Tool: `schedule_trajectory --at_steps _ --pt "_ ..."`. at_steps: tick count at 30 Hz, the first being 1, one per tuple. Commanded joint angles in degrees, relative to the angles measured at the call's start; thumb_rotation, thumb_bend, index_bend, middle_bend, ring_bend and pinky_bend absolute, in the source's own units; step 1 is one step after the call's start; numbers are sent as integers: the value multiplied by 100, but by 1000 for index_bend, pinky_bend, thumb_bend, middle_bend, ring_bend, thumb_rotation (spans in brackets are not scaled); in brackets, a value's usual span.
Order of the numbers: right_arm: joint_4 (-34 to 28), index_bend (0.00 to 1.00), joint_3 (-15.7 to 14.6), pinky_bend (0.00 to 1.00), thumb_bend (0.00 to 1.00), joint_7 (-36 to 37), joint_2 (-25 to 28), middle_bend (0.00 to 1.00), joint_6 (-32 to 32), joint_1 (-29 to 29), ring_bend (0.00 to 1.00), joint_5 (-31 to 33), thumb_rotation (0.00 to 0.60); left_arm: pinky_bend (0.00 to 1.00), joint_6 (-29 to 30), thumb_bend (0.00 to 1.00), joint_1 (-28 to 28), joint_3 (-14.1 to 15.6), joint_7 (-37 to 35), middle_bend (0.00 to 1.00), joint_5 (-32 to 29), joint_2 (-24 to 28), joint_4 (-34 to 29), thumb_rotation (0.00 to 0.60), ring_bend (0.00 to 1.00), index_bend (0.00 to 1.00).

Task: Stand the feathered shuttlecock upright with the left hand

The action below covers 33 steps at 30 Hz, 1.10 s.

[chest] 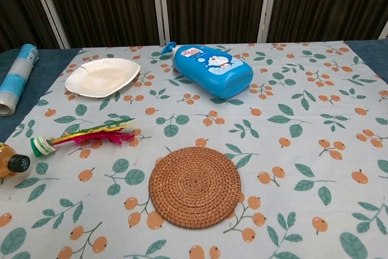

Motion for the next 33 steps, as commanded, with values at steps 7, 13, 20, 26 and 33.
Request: schedule_trajectory --at_steps 7,13,20,26,33 --pt "-1 49 -11 0 140 25 20 0 30 -16 0 -28 600 0 31 50 18 6 47 0 13 -4 -19 600 0 0" --pt "-3 49 -16 0 140 10 14 0 45 -20 0 -48 600 0 33 49 17 12 33 0 29 -3 -19 600 0 0" --pt "0 50 -3 0 140 -4 -4 0 22 -10 0 -16 600 0 -24 50 -8 5 1 0 -2 -7 -22 600 0 3" --pt "-12 50 4 0 140 30 17 0 21 -24 0 25 600 0 -111 114 -68 -23 67 0 -25 -74 -44 600 0 80" --pt "-38 50 -17 0 140 36 36 0 34 -37 0 -6 600 0 -466 164 -316 -241 251 0 -316 -249 -207 600 0 205"
